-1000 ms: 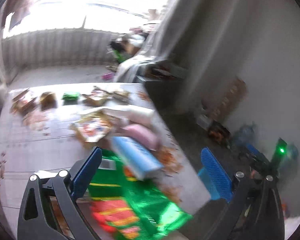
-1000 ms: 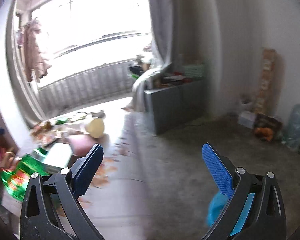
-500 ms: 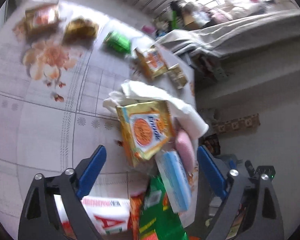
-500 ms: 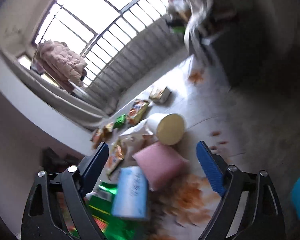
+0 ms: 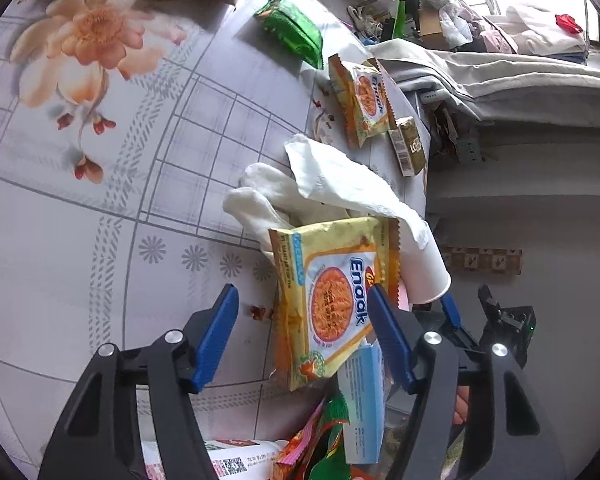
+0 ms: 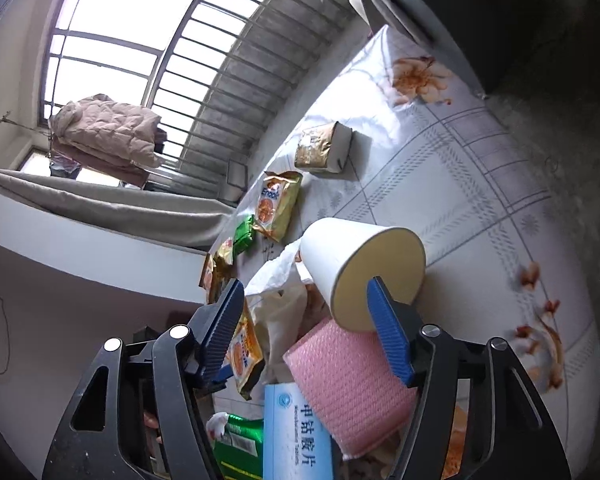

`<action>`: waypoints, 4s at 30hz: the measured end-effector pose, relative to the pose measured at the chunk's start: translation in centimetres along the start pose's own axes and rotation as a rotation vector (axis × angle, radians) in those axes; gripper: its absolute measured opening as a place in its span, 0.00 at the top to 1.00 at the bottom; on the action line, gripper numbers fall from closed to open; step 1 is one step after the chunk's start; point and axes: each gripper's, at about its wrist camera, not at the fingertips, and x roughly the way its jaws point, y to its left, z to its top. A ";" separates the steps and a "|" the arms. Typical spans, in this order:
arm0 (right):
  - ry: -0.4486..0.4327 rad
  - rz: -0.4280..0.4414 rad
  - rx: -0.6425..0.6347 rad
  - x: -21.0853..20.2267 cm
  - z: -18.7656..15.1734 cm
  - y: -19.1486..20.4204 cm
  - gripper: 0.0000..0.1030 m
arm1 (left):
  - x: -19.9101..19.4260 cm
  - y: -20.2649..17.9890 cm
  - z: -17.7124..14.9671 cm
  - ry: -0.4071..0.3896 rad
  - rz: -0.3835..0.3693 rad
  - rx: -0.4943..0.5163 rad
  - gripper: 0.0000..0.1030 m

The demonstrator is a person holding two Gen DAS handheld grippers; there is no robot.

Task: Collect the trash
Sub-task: 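Grasp the yellow Enaak snack wrapper with left gripper while right grasps white paper cup, then carry wrapper and paper cup to the blue wastebasket and release both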

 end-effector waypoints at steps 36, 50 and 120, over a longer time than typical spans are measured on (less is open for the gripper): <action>-0.030 0.066 0.097 -1.0 0.0 -0.8 0.97 | -3.1 -0.4 -0.8 -0.066 -0.085 0.056 0.90; -0.011 0.153 -0.054 -3.7 -2.6 5.3 0.97 | -7.2 -3.0 -3.1 -0.110 -0.063 0.125 0.90; -0.618 -0.052 0.824 -32.9 -24.7 -39.9 0.91 | 36.3 -32.3 -40.9 0.186 0.197 0.965 0.88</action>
